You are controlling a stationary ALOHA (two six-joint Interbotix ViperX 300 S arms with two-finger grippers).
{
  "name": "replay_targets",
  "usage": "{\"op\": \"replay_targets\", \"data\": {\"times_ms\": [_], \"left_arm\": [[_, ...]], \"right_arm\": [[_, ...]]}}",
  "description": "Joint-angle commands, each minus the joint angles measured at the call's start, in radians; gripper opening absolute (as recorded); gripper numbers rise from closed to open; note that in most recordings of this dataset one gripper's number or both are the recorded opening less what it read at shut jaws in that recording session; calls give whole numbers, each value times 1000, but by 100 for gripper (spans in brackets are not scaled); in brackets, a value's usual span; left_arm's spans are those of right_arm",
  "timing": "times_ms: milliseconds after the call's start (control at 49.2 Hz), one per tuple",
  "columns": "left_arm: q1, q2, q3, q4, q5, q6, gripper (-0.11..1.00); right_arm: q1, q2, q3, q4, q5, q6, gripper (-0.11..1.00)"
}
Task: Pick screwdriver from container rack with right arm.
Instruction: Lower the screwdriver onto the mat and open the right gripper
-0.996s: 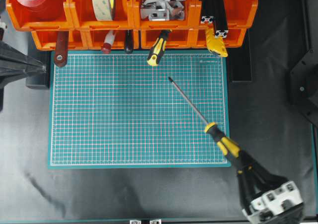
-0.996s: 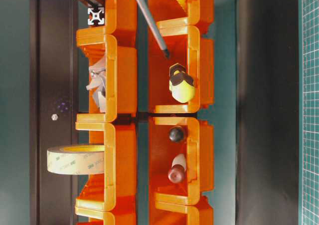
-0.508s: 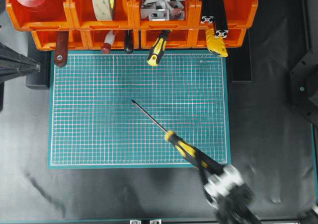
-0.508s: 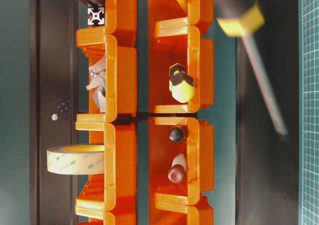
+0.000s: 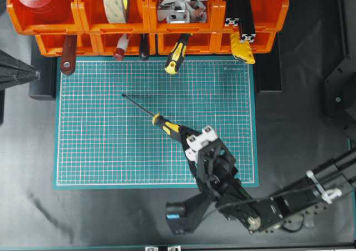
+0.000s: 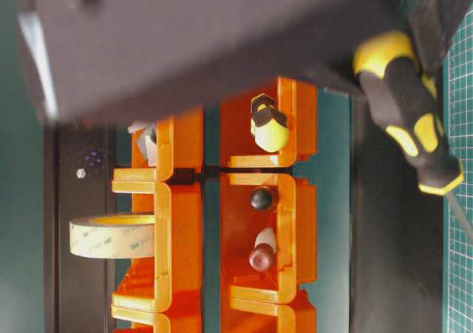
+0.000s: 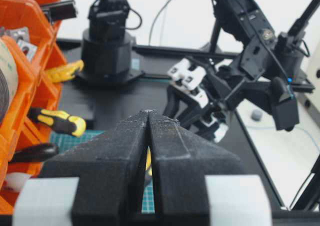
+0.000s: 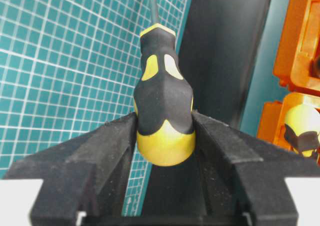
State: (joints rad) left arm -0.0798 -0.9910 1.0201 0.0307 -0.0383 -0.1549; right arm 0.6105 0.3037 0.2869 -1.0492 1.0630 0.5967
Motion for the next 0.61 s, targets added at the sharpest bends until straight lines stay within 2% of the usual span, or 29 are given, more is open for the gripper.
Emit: {"op": "replay_targets", "data": {"times_ms": [0, 142, 590], "left_arm": [[-2, 5, -31, 5, -3, 2, 0], [-2, 5, -29, 5, -3, 3, 0], [0, 5, -25, 5, -3, 6, 0]], "right_arm": [[-6, -38, -6, -6, -11, 3, 36], [-5, -31, -2, 6, -21, -3, 36], [-5, -35, 20, 121, -123, -2, 36]]}}
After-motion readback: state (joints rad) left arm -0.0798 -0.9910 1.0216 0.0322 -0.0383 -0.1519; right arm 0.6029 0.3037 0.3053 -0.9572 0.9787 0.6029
